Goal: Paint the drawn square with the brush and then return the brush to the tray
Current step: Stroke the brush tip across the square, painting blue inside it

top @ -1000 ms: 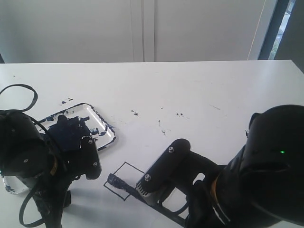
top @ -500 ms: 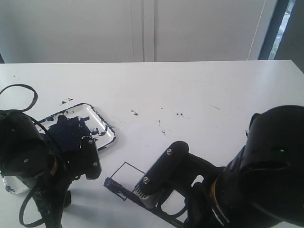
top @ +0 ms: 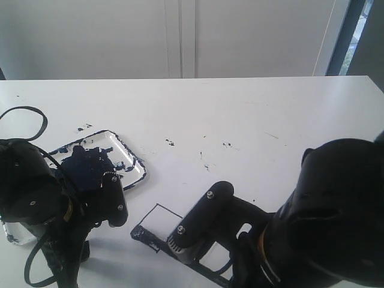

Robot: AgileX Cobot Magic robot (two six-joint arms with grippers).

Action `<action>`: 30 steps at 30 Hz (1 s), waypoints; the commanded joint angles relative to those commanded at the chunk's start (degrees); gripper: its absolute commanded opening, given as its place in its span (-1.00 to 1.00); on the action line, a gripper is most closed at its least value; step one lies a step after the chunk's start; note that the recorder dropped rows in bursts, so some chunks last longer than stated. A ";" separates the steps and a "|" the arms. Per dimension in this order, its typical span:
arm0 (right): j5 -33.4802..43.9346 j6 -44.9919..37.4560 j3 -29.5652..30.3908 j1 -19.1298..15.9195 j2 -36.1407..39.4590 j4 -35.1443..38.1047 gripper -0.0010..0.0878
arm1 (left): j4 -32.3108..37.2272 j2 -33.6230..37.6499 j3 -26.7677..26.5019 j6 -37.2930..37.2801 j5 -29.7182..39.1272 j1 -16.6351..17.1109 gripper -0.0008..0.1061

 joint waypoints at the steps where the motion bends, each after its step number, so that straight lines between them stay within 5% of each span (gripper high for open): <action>1: 0.00 0.51 0.00 0.00 0.00 -0.53 -0.98 | 0.00 0.00 0.00 0.00 0.00 0.00 -0.08; 30: 2.31 4.45 0.00 0.00 0.48 -7.18 -0.98 | 1.52 0.00 0.00 3.57 -0.42 0.00 -0.08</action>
